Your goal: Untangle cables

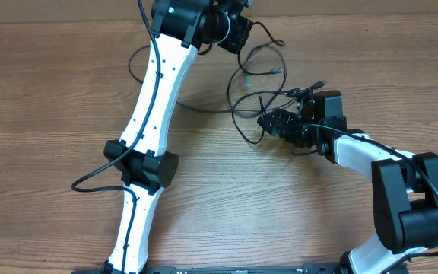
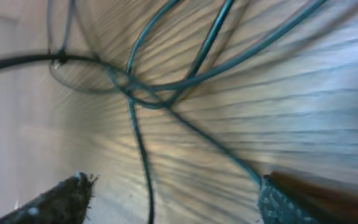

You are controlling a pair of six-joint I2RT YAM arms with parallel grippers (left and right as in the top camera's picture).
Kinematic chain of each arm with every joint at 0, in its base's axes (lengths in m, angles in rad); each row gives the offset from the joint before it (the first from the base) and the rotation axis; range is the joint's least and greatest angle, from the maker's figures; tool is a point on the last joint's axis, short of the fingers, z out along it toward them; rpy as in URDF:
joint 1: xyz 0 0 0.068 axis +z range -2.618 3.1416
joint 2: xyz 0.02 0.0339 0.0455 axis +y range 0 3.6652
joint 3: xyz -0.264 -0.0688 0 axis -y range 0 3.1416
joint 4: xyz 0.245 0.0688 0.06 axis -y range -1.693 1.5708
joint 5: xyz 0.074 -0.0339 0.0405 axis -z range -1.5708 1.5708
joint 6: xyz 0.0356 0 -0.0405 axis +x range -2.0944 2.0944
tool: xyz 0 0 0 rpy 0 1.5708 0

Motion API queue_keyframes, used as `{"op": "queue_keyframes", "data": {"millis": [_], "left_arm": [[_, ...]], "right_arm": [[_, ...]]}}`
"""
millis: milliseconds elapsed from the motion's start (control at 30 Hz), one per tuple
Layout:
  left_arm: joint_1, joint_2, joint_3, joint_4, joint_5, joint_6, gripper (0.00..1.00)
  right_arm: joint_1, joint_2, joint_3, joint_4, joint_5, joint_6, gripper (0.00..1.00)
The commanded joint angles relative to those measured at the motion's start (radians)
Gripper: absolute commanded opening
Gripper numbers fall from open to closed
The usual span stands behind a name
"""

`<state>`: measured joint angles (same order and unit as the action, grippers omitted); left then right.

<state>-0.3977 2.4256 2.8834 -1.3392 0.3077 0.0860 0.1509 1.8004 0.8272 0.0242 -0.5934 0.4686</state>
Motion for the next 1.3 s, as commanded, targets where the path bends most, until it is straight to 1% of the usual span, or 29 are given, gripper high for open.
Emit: {"op": "queue_keyframes", "data": {"millis": [0,33,133,333,467,600,733,933,1033,1267], "left_arm": [[-0.001,-0.032,0.030,-0.021,-0.175,0.052,0.04],[-0.001,-0.035,0.032,-0.031,-0.204,0.052,0.04],[-0.001,-0.049,0.032,-0.042,-0.233,0.052,0.04],[-0.001,-0.121,0.032,-0.036,-0.237,0.051,0.04],[-0.001,-0.197,0.032,-0.018,-0.236,0.026,0.04],[-0.001,-0.283,0.032,0.027,-0.229,-0.013,0.04],[-0.001,-0.360,0.032,0.107,-0.229,-0.031,0.04],[-0.001,-0.441,0.032,0.275,-0.229,-0.072,0.04],[-0.001,-0.459,0.032,0.354,-0.230,-0.094,0.04],[-0.001,-0.466,0.032,0.569,-0.230,-0.095,0.04]], "right_arm": [[-0.011,-0.019,-0.007,0.001,-0.083,-0.040,0.72],[-0.016,-0.031,-0.007,-0.005,-0.082,-0.040,0.67],[-0.028,-0.067,-0.007,-0.019,-0.081,-0.040,0.58],[-0.035,-0.151,-0.007,-0.021,-0.051,-0.016,0.58],[-0.035,-0.193,-0.007,-0.012,-0.052,0.008,0.59],[-0.035,-0.198,-0.007,0.024,-0.076,0.032,0.65],[-0.033,-0.198,-0.007,0.016,-0.085,0.032,0.65],[-0.033,-0.195,-0.007,-0.069,-0.021,0.032,0.66],[-0.033,-0.185,-0.008,-0.101,0.017,0.032,0.67],[-0.032,-0.146,-0.008,-0.140,0.097,0.033,0.67]]}}
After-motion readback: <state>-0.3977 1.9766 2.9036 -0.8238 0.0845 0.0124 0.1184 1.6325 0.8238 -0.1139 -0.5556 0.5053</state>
